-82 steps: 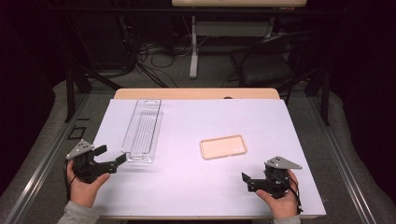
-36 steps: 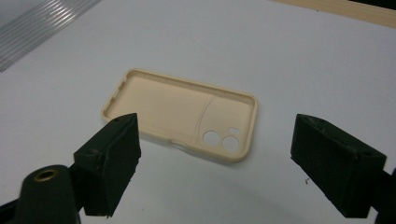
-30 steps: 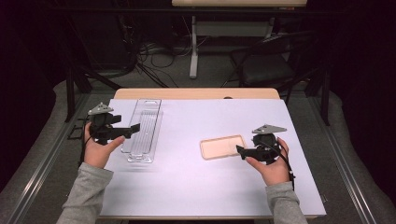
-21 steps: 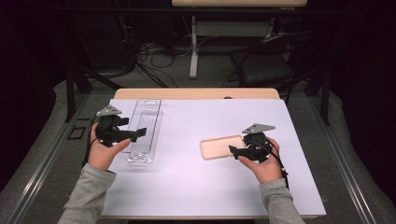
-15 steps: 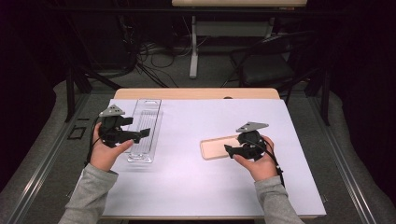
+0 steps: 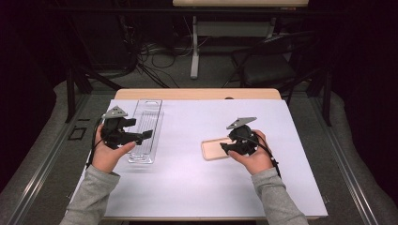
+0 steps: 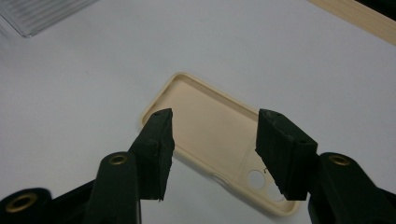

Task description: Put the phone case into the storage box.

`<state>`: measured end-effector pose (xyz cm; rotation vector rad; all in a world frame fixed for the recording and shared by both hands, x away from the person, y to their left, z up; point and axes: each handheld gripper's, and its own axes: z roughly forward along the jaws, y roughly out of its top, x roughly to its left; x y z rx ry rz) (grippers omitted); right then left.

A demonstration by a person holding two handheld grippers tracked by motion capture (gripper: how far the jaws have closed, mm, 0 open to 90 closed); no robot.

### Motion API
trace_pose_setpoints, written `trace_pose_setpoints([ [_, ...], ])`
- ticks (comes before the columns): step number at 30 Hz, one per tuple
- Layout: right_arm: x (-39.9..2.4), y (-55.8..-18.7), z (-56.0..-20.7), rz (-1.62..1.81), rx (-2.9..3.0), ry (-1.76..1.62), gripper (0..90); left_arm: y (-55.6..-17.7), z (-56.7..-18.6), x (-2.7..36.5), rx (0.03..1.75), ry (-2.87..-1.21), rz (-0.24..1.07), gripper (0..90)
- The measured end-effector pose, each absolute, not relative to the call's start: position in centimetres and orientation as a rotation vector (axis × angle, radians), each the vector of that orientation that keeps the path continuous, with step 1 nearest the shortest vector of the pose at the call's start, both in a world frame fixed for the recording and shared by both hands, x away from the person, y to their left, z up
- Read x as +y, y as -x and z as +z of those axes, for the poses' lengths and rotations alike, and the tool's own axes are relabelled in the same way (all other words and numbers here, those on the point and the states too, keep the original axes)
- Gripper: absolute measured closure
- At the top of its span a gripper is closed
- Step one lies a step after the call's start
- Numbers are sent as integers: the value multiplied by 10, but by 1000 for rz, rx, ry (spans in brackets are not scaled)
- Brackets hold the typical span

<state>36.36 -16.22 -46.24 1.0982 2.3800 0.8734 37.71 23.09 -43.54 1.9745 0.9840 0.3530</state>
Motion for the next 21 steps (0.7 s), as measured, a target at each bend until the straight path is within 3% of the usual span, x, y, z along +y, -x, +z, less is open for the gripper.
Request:
trace_pose_setpoints([
  [21, -176, -402, -471, 698, 2425, -1318, 551, -376, -434, 240, 1018, -1936, 357, 151],
])
